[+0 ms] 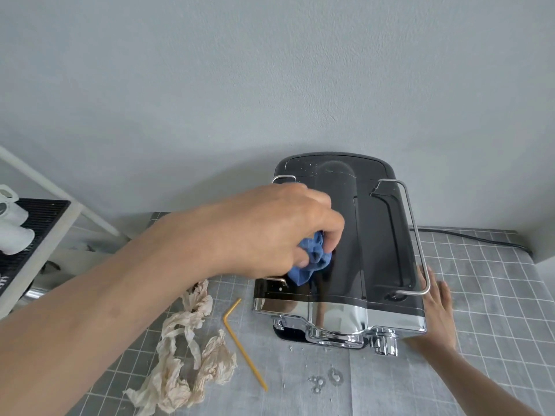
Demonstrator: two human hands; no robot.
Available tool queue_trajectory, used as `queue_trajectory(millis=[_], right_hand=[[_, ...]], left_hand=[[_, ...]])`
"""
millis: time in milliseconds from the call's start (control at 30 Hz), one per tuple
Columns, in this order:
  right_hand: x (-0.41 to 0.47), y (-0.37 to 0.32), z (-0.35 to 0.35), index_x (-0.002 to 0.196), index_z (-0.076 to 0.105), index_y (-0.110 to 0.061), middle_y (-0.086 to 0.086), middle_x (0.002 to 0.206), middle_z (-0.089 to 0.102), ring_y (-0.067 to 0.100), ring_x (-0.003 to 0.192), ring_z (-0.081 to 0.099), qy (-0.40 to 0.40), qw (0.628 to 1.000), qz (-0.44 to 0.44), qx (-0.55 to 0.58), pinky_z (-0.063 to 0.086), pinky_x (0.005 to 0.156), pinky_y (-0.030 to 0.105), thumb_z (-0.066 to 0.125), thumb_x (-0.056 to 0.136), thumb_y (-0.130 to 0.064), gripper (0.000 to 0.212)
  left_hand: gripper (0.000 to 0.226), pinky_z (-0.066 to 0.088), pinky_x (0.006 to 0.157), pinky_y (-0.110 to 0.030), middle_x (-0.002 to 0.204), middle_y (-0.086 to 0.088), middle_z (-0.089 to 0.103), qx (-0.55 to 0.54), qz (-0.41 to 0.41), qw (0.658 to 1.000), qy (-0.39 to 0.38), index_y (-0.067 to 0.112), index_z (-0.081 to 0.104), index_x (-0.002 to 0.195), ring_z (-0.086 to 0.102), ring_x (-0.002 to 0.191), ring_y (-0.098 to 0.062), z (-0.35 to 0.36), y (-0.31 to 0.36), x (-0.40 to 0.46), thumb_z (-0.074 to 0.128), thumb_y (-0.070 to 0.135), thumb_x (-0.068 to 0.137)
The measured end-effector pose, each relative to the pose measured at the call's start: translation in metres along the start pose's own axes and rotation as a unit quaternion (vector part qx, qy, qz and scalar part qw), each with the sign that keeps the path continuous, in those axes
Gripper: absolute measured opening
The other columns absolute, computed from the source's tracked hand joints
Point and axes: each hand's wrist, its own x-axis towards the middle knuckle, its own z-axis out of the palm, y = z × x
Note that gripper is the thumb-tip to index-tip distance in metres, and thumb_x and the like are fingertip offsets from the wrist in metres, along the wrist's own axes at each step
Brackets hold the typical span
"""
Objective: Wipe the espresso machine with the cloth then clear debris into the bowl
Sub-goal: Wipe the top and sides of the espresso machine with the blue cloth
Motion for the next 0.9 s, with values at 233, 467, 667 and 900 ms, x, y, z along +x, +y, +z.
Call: queue_trajectory(millis=[233, 467, 667, 900], right_hand=[[-0.001, 0.001, 0.002, 0.160, -0.018, -0.044, -0.004, 0.171, 0.004, 0.019, 0.162, 0.004, -0.015, 1.000, 0.009, -0.006, 0.010, 0.131, 0.054, 0.076, 0.093, -0.030, 0.117], [-0.001, -0.003, -0.003, 0.159, -0.021, -0.047, -0.005, 0.170, 0.006, 0.019, 0.162, 0.007, -0.006, 1.000, 0.009, 0.007, 0.010, 0.130, 0.052, 0.079, 0.091, -0.027, 0.122], [0.002, 0.001, -0.001, 0.166, 0.007, -0.030, -0.004, 0.172, 0.003, 0.017, 0.163, 0.000, -0.034, 0.999, 0.012, -0.028, 0.013, 0.130, 0.054, 0.076, 0.092, -0.031, 0.102], [-0.005, -0.009, -0.011, 0.161, 0.036, -0.016, -0.014, 0.169, 0.001, -0.001, 0.156, -0.020, 0.014, 1.000, 0.016, -0.008, 0.022, 0.125, 0.065, 0.078, 0.080, 0.000, 0.092]], left_hand=[[0.028, 0.047, 0.090, -0.037, 0.102, 0.016, 0.060, -0.014, -0.004, 0.999, 0.034, 0.043, 0.064, 0.108, 0.050, 0.101, -0.006, 0.003, -0.009, -0.001, 0.081, 0.032, 0.087], [0.029, 0.043, 0.095, -0.033, 0.100, 0.017, 0.064, -0.028, 0.037, 0.998, 0.042, 0.045, 0.065, 0.115, 0.053, 0.102, -0.003, 0.018, 0.010, -0.026, 0.077, 0.042, 0.089], [0.034, 0.043, 0.094, -0.038, 0.108, 0.016, 0.065, 0.049, 0.090, 0.978, 0.181, 0.034, 0.061, 0.120, 0.059, 0.105, -0.012, 0.052, 0.021, -0.050, 0.075, 0.024, 0.090], [0.013, 0.042, 0.080, -0.044, 0.095, 0.007, 0.068, 0.031, 0.009, 0.936, 0.350, 0.027, 0.069, 0.111, 0.059, 0.084, -0.023, 0.067, 0.039, -0.002, 0.059, 0.030, 0.102]])
